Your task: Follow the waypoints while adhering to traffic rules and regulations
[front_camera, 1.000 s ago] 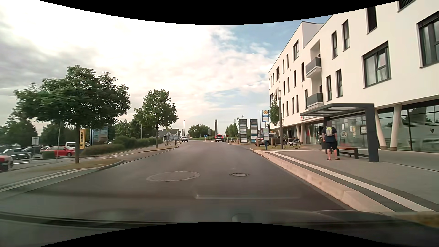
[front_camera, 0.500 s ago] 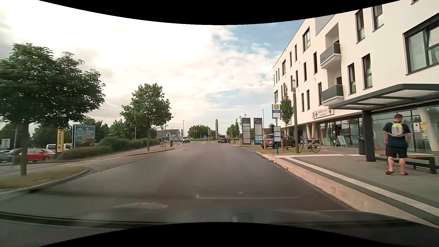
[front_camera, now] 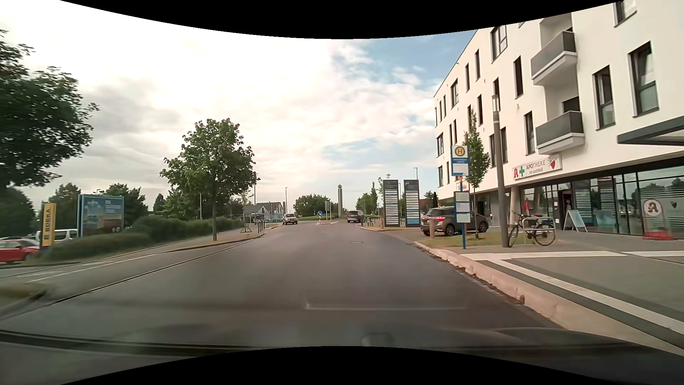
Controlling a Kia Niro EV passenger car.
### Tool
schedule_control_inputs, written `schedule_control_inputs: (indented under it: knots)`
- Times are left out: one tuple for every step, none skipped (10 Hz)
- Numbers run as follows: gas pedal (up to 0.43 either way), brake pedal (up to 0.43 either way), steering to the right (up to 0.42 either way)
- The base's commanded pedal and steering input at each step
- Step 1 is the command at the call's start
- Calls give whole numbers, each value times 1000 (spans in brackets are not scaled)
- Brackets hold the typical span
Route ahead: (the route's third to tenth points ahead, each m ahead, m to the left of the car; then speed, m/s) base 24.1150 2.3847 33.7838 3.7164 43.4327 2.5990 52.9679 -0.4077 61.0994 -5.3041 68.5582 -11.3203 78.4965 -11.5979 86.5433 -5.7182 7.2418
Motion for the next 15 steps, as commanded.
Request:
schedule_control_inputs:
  knots:
    - [118,0,-18]
    - [110,0,-15]
    - [110,0,-15]
    - [87,0,-14]
    - [79,0,-15]
    - [79,0,-15]
    - [79,0,-15]
    - [79,0,-15]
    - [79,0,-15]
    - [79,0,-15]
    - [79,0,-15]
    - [79,0,-15]
    - [79,0,-15]
    - [79,0,-15]
    - [79,0,-15]
